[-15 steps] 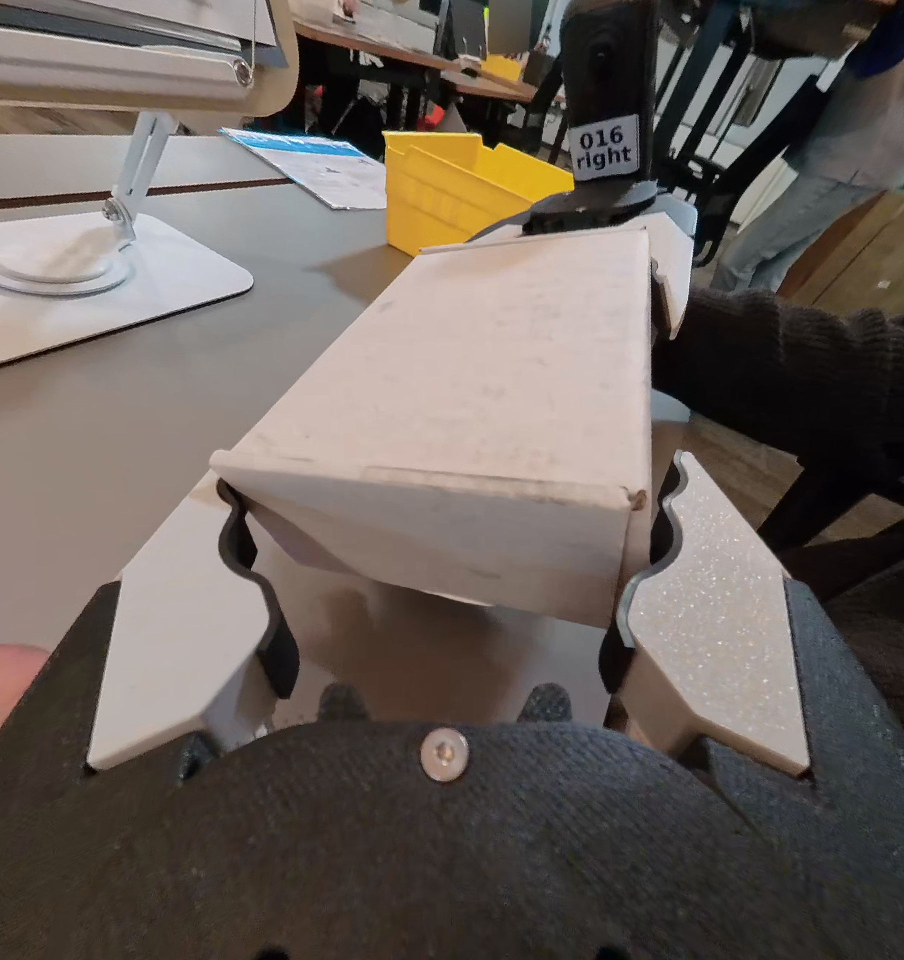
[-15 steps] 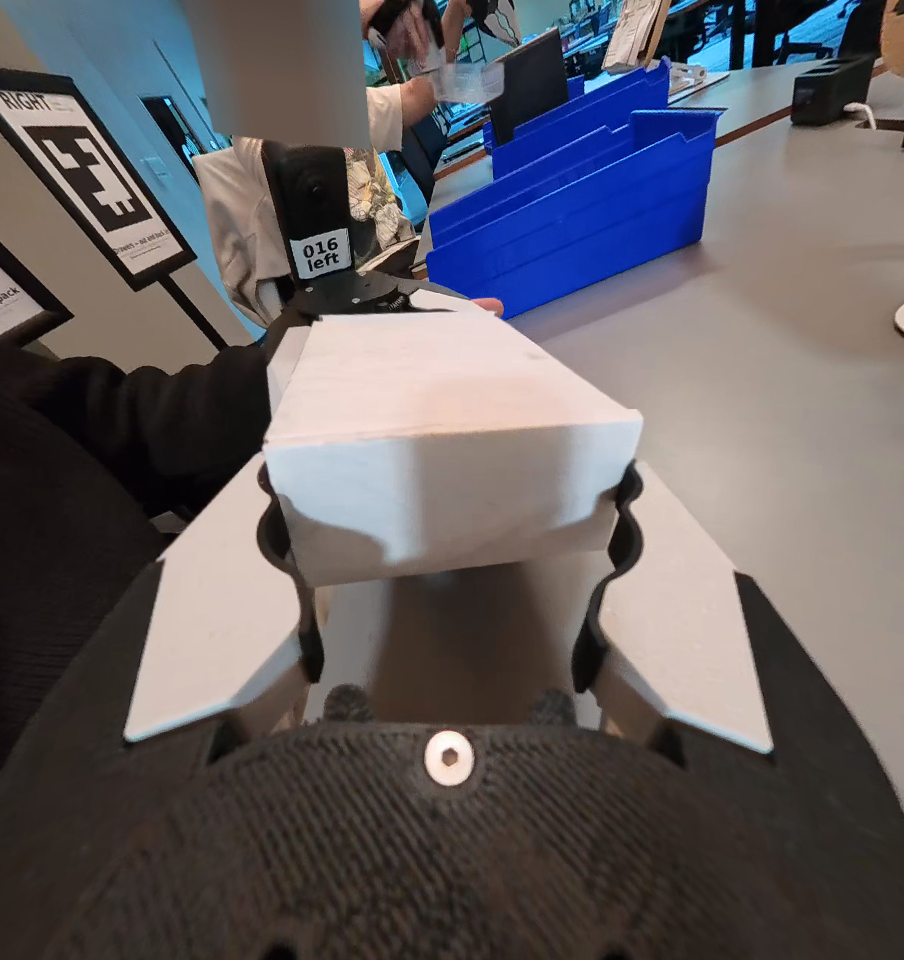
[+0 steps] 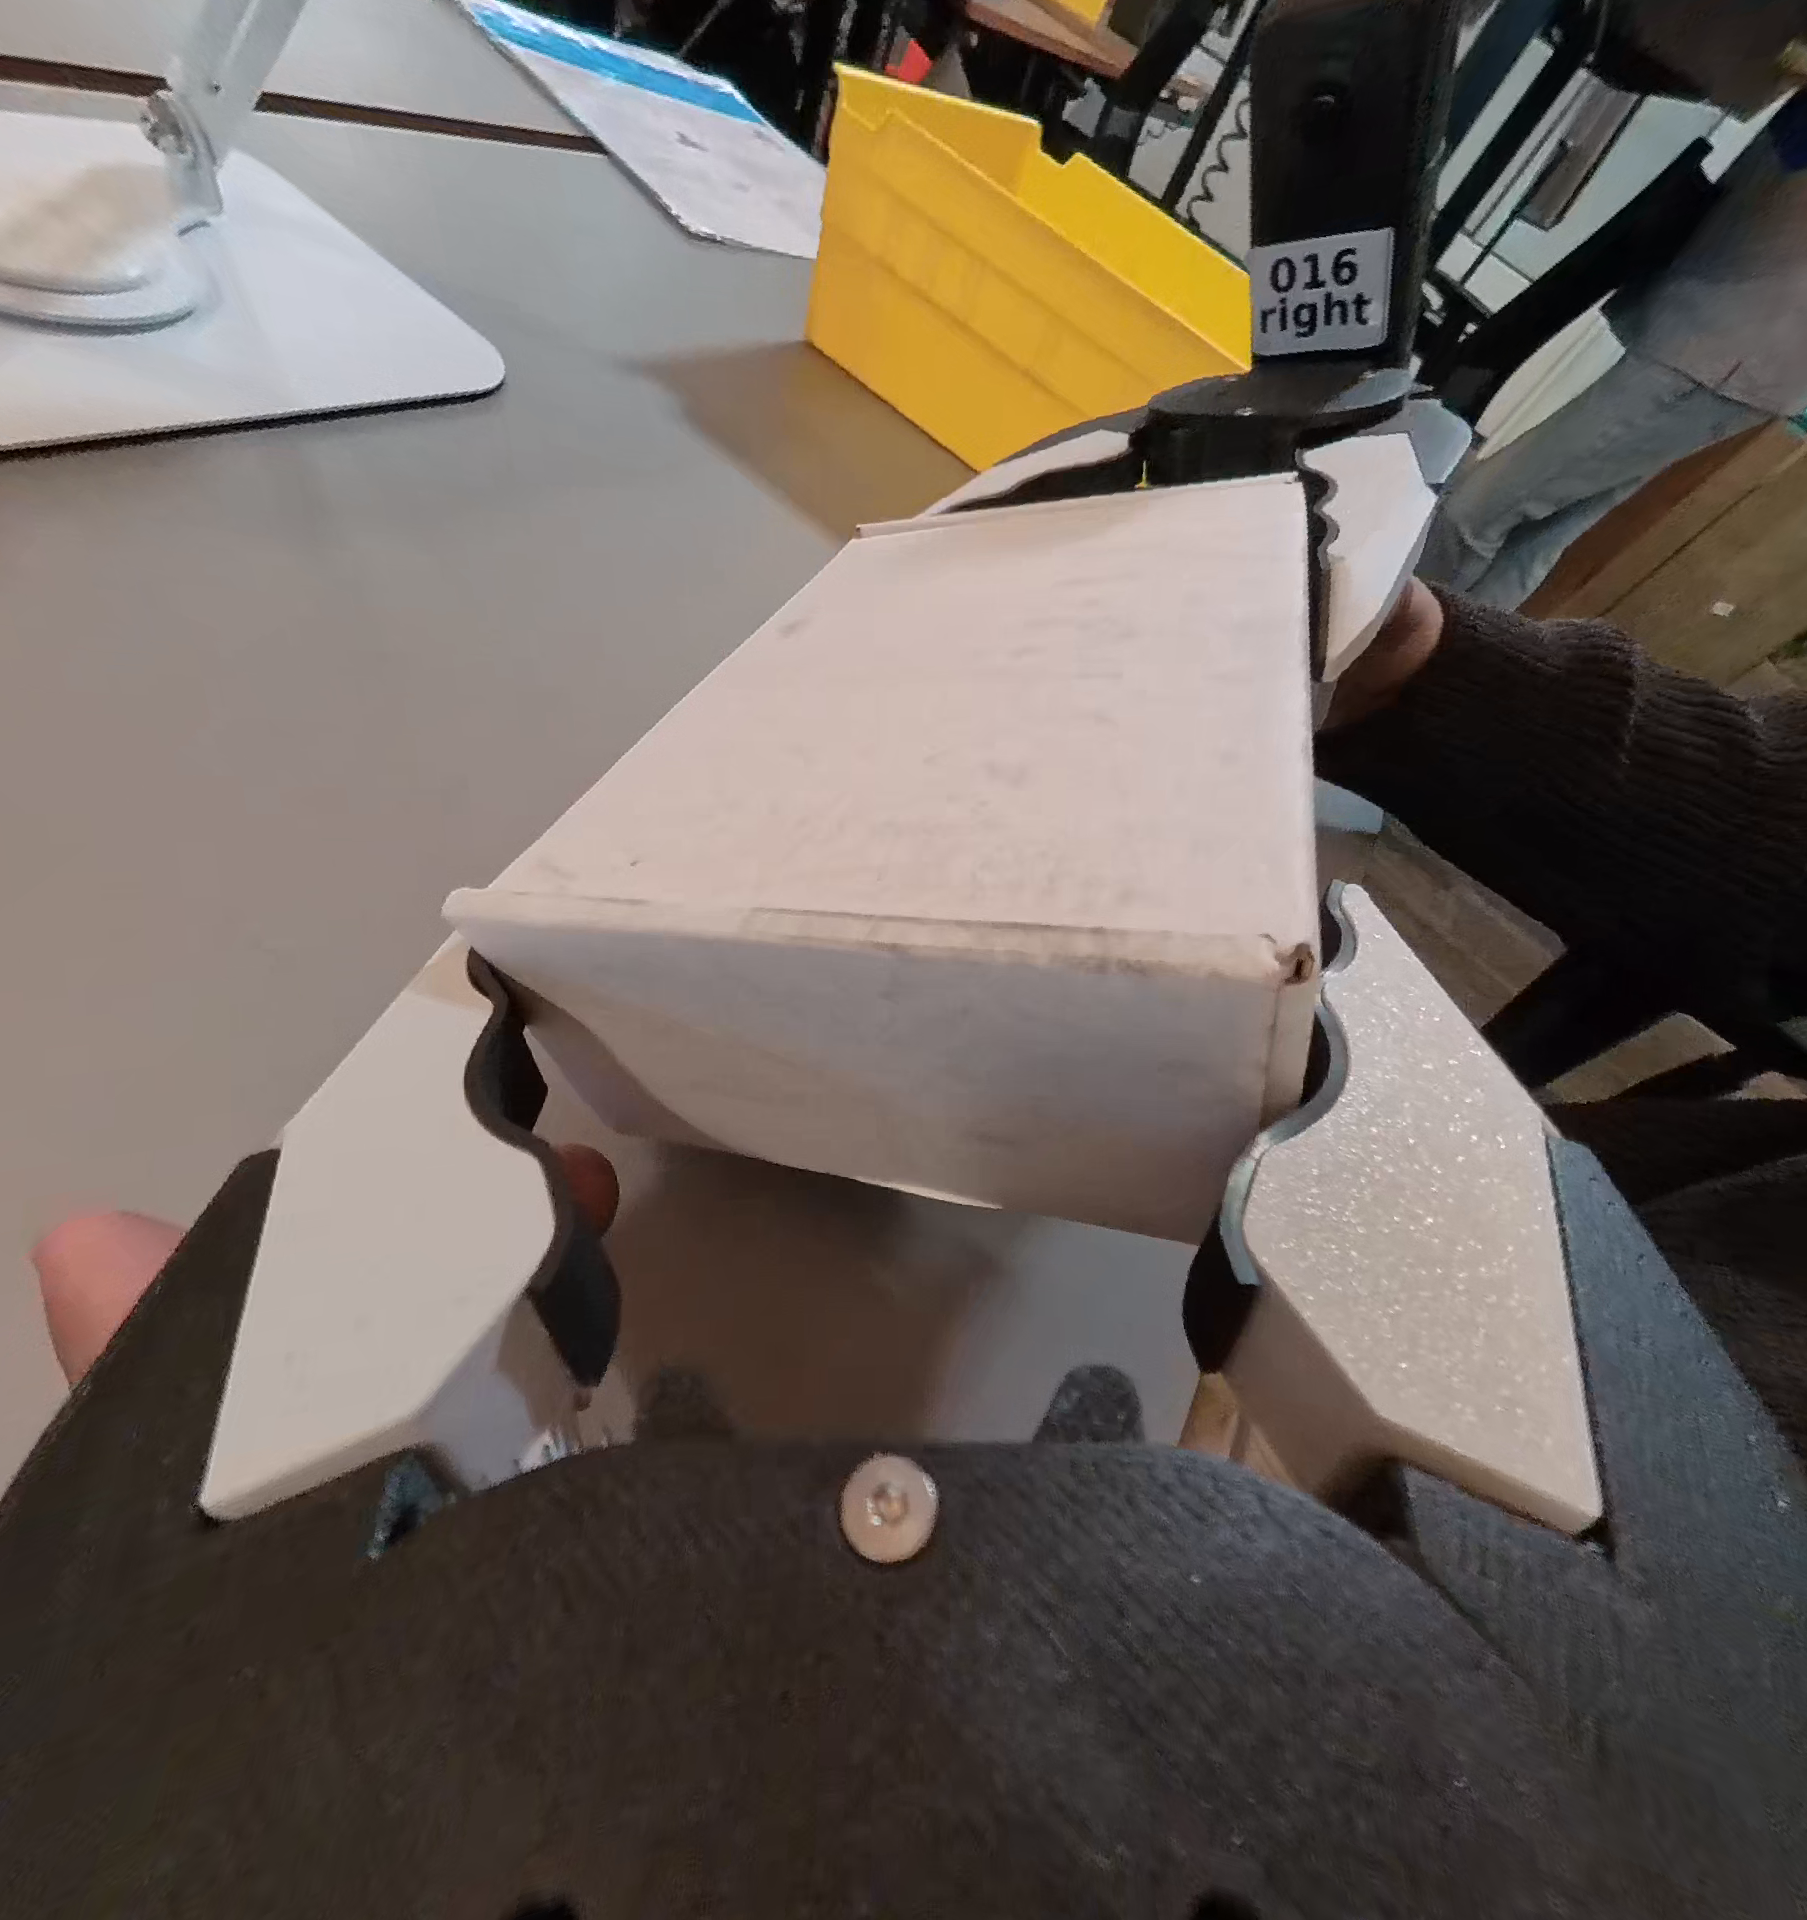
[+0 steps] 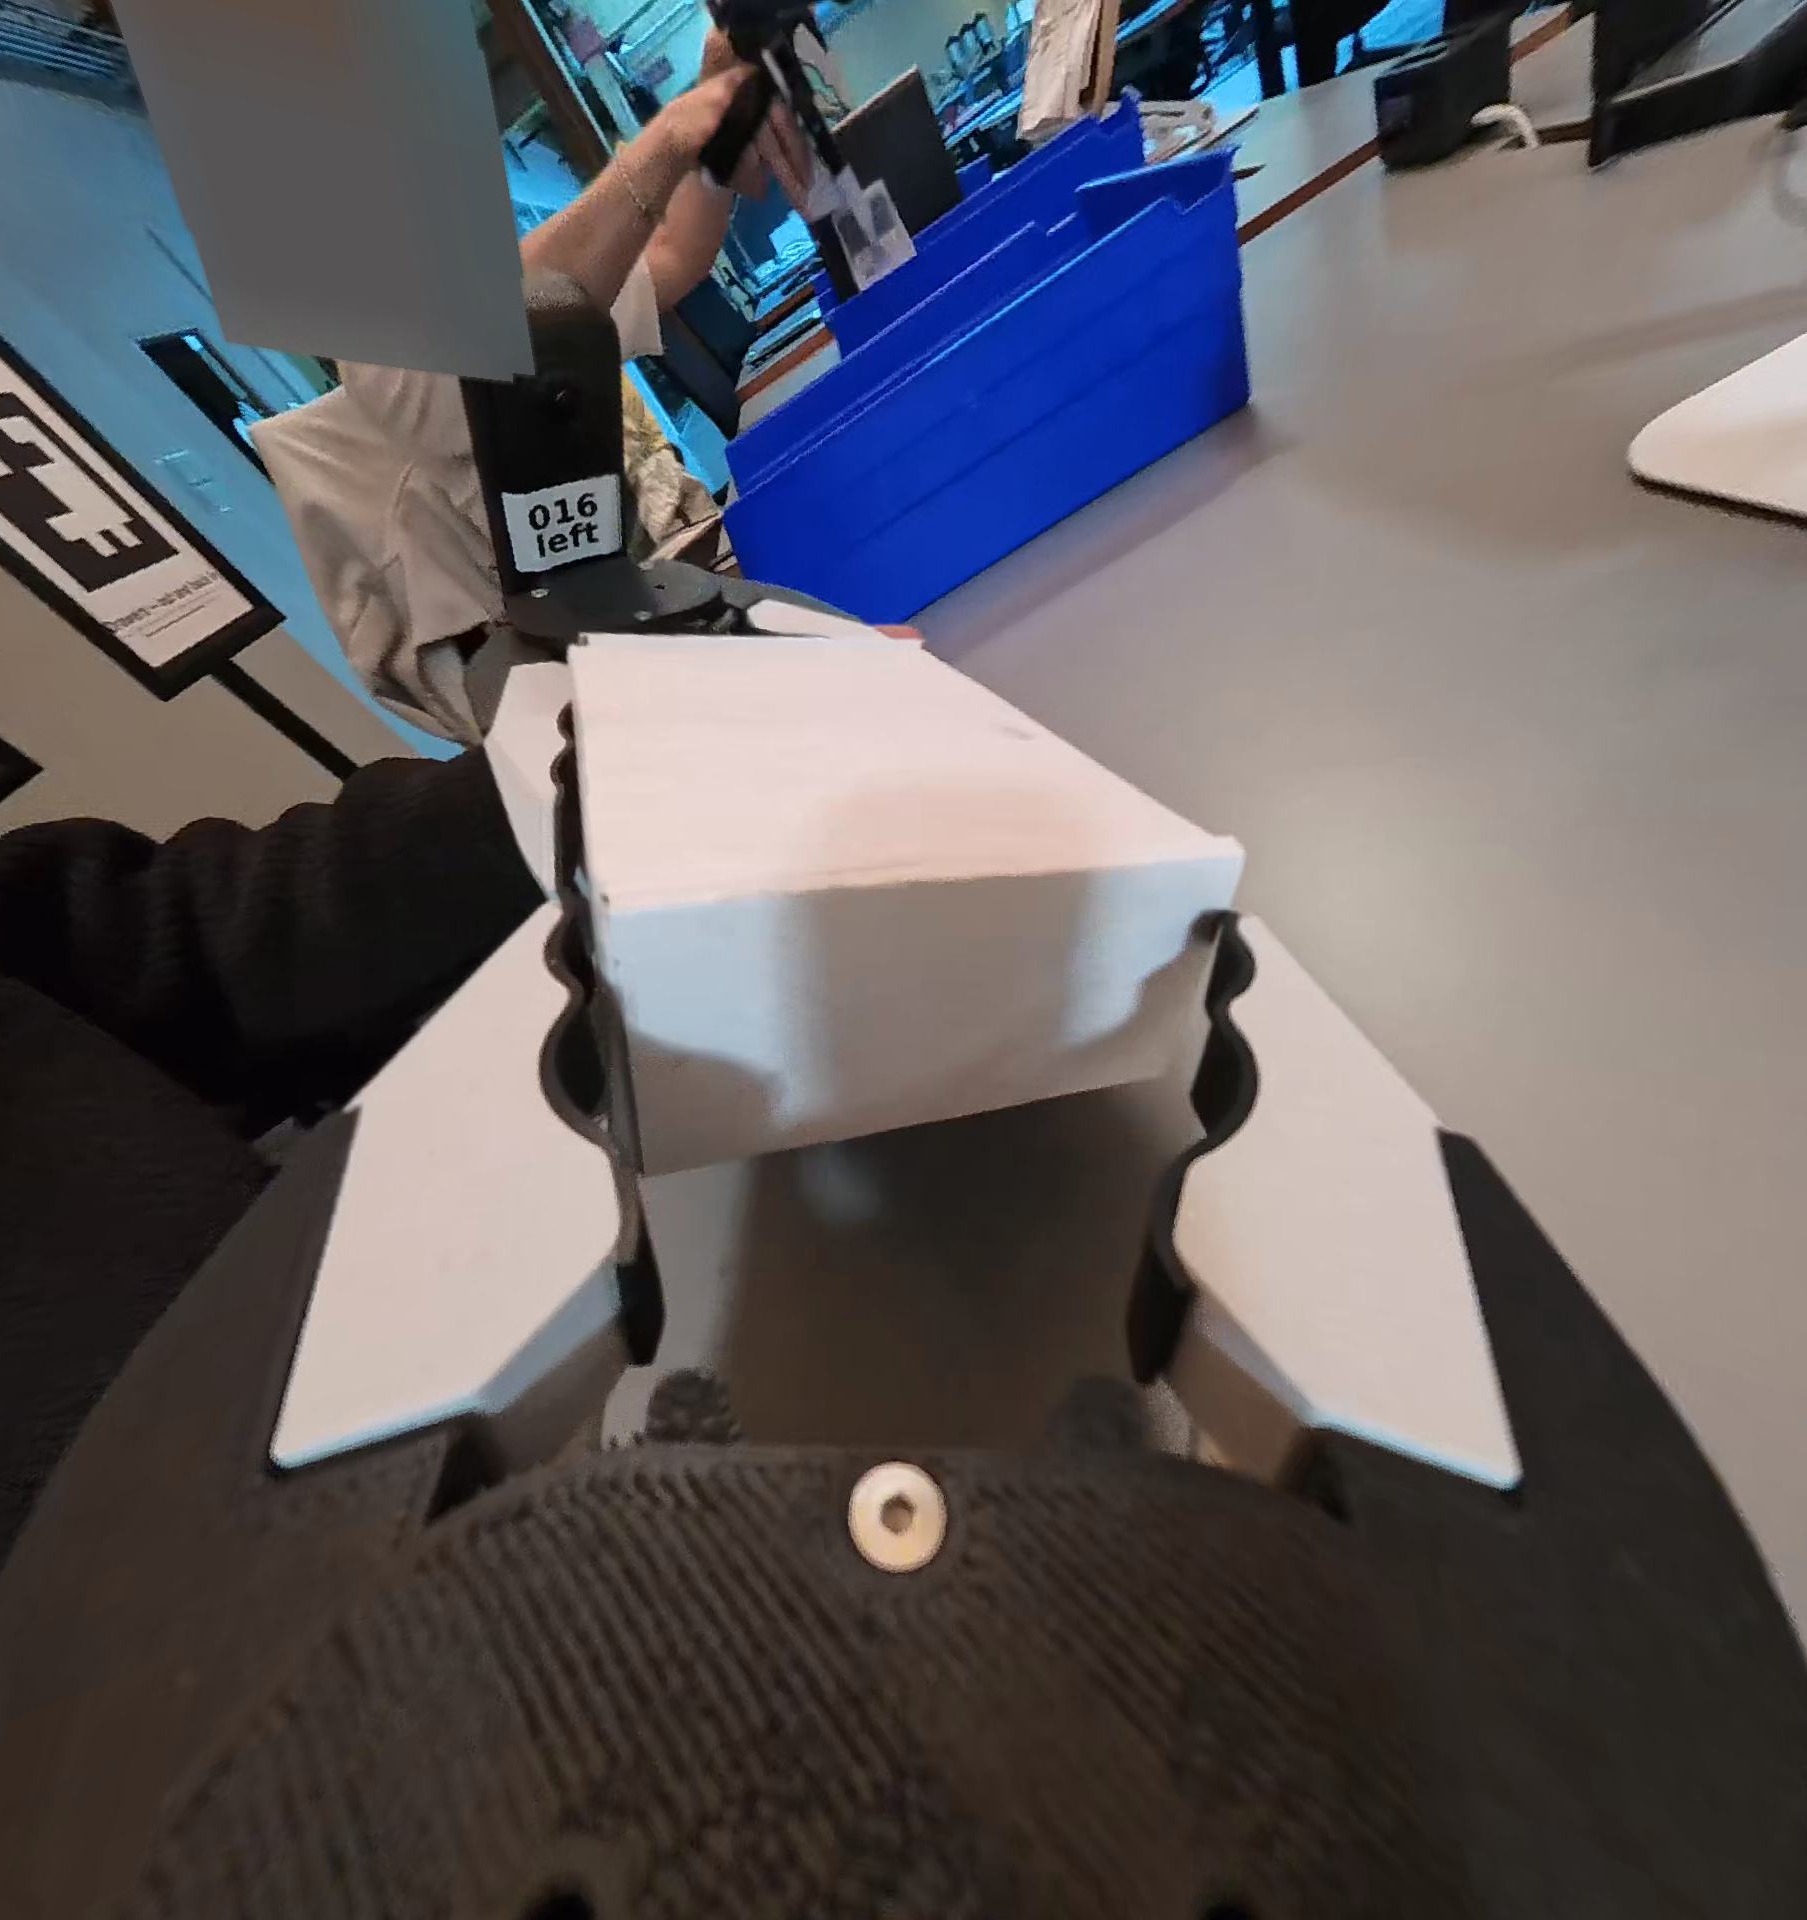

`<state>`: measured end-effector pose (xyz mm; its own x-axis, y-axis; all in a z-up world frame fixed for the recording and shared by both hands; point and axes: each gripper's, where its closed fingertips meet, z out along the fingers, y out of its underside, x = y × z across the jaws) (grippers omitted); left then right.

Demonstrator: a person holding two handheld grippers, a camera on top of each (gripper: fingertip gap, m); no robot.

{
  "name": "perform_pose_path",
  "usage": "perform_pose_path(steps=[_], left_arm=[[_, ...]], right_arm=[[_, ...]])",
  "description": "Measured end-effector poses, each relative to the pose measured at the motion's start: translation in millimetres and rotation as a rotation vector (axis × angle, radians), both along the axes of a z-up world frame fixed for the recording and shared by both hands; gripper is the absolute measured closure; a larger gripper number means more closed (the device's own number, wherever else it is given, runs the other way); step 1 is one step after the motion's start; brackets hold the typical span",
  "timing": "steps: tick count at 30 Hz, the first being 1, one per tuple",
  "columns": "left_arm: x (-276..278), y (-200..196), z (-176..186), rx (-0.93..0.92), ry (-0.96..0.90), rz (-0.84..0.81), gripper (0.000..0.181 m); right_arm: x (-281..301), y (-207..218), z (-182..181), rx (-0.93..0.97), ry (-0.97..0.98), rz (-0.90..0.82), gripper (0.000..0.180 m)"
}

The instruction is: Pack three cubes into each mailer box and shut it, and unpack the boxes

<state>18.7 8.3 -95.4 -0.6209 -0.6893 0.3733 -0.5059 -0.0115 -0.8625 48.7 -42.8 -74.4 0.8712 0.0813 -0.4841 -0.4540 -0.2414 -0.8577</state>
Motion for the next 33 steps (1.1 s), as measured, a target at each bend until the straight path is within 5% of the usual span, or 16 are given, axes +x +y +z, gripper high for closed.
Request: perform_pose_path(steps=[10,17,33], left_arm=[[9,21,0,-0.162,0.061,0.064,0.036],[4,14,17,-0.236,0.010,0.015,0.036],[-2,1,24,-0.231,-0.037,-0.031,0.036]], right_arm=[[18,-7,11,0.041,0.005,-0.084,0.059],[-7,7,5,0.032,0.093,0.017,0.040],[-20,7,17,0.014,0.012,0.081,0.051]])
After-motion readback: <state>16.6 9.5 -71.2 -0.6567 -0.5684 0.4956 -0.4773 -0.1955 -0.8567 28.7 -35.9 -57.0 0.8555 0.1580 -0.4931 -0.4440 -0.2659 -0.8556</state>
